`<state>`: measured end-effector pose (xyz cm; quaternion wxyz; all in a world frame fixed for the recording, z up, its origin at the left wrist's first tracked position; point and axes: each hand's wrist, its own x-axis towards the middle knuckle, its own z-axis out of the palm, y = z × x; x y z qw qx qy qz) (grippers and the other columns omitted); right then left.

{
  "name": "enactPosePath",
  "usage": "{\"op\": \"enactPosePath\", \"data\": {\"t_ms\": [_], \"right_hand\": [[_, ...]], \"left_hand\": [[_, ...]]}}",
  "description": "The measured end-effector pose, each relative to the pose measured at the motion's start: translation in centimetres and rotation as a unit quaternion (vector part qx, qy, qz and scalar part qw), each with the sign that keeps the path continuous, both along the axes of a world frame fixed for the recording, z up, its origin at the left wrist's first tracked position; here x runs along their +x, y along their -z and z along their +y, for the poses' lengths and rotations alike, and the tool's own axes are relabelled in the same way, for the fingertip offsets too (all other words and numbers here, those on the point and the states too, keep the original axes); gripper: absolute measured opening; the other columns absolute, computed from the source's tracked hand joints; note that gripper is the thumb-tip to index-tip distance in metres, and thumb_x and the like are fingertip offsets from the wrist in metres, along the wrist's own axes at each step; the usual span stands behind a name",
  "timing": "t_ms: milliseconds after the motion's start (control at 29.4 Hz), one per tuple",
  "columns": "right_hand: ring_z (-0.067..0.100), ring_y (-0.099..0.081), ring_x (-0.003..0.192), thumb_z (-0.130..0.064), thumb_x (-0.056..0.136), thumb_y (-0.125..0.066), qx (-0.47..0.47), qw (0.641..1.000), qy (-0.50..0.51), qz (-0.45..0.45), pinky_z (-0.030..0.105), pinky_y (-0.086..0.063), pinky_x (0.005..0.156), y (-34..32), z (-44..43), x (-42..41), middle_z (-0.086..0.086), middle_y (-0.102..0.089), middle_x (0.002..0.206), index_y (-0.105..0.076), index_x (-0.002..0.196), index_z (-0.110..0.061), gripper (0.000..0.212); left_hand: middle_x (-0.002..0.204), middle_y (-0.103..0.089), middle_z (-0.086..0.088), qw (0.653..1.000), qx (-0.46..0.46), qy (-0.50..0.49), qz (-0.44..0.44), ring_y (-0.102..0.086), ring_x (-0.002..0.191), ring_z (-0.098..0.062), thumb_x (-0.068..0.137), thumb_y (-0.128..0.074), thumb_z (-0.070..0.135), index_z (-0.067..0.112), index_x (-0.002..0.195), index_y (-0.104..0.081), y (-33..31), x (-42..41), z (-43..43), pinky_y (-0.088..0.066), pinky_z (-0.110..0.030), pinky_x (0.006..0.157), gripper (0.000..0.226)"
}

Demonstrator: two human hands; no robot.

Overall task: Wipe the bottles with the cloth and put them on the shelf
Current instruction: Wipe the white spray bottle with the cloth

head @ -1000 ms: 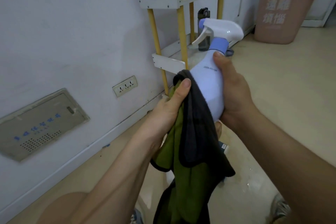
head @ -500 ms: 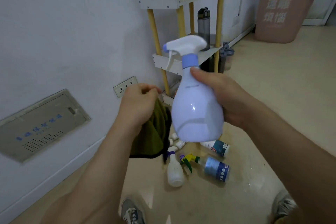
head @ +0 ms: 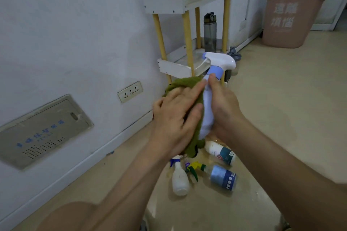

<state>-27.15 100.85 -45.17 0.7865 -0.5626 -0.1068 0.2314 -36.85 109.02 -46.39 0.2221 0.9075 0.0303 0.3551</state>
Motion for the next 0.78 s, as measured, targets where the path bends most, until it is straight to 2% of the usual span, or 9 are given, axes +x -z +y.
{"op": "enactPosePath", "data": {"t_ms": [68,136,170,204,306,477,579,681,783], "right_hand": [[0.018,-0.066,0.087,-0.046,0.100,-0.049,0.011,1.000,0.006,-0.021,0.035,-0.053,0.084,-0.3,-0.3,-0.6,-0.003,-0.067,0.090,-0.060,0.086,-0.025,0.028],[0.010,-0.064,0.081,-0.048,0.098,-0.049,0.021,0.999,0.009,-0.037,0.029,-0.052,0.074,-0.8,-0.7,-0.7,-0.008,-0.066,0.085,-0.059,0.083,-0.028,0.027],[0.007,-0.064,0.076,-0.049,0.098,-0.050,0.020,0.999,0.010,-0.048,0.025,-0.051,0.069,-0.9,-0.8,-0.6,-0.010,-0.066,0.079,-0.059,0.081,-0.028,0.028],[0.004,-0.063,0.070,-0.048,0.098,-0.050,0.022,0.998,0.017,-0.059,0.022,-0.051,0.065,-1.0,-0.8,-0.5,-0.012,-0.066,0.072,-0.059,0.078,-0.027,0.031],[0.015,-0.061,0.078,-0.046,0.101,-0.047,-0.031,0.983,0.073,-0.164,0.031,-0.048,0.074,-0.5,-0.5,0.1,-0.005,-0.063,0.075,-0.057,0.073,-0.025,0.036],[0.022,-0.053,0.085,-0.028,0.104,-0.039,-0.184,0.954,0.025,-0.235,0.040,-0.041,0.076,0.5,0.5,0.5,0.005,-0.057,0.082,-0.053,0.074,-0.018,0.034],[0.023,-0.068,0.098,-0.039,0.101,-0.044,-0.084,0.994,-0.054,-0.053,0.041,-0.054,0.089,0.3,0.0,0.2,0.007,-0.071,0.100,-0.069,0.096,-0.018,0.033],[0.021,-0.072,0.091,-0.050,0.099,-0.047,-0.024,0.995,-0.090,0.019,0.036,-0.057,0.082,0.6,-0.3,0.3,0.007,-0.075,0.100,-0.070,0.109,-0.018,0.040],[0.027,-0.071,0.094,-0.048,0.098,-0.051,-0.029,0.997,-0.071,0.033,0.044,-0.056,0.090,1.1,0.1,0.1,0.011,-0.073,0.102,-0.070,0.106,-0.018,0.037]], "left_hand": [[0.121,-0.057,0.034,0.981,-0.187,-0.014,-0.043,-0.056,0.115,0.002,0.098,-0.047,0.027,0.042,0.135,-0.052,-0.2,0.3,0.0,-0.044,-0.023,0.097,0.040],[0.108,-0.072,0.015,0.826,-0.562,0.032,-0.033,-0.069,0.096,-0.006,0.097,-0.052,0.029,0.033,0.123,-0.066,-1.3,0.3,-1.0,-0.054,-0.023,0.079,0.030],[0.103,-0.075,0.004,0.753,-0.656,0.049,-0.032,-0.072,0.088,-0.013,0.093,-0.056,0.031,0.025,0.117,-0.070,-1.4,0.3,-1.2,-0.058,-0.026,0.071,0.029],[0.103,-0.075,-0.004,0.731,-0.679,0.066,-0.021,-0.072,0.088,-0.020,0.087,-0.061,0.034,0.020,0.114,-0.072,-1.5,0.3,-1.3,-0.059,-0.029,0.072,0.032],[0.115,-0.072,-0.003,0.808,-0.587,0.034,-0.023,-0.067,0.108,-0.020,0.084,-0.063,0.039,0.020,0.116,-0.069,-1.9,0.0,-1.6,-0.055,-0.036,0.092,0.038],[0.126,-0.051,0.035,0.949,-0.315,-0.017,-0.019,-0.047,0.117,0.019,0.101,-0.049,0.030,0.042,0.137,-0.047,-0.5,0.5,-2.7,-0.036,-0.005,0.097,0.038],[0.133,-0.046,0.037,0.963,-0.269,0.033,0.010,-0.041,0.124,0.018,0.097,-0.039,0.039,0.062,0.128,-0.039,-0.3,0.9,-3.5,-0.032,-0.009,0.100,0.039],[0.133,-0.059,0.016,0.930,-0.356,0.087,-0.029,-0.052,0.125,0.000,0.097,-0.039,0.033,0.045,0.121,-0.060,-0.7,1.4,-2.6,-0.039,-0.022,0.105,0.034],[0.111,-0.068,0.012,0.889,-0.451,0.058,-0.058,-0.062,0.106,-0.002,0.096,-0.041,0.021,0.036,0.098,-0.069,-1.2,2.0,-1.4,-0.044,-0.019,0.091,0.031]]}}
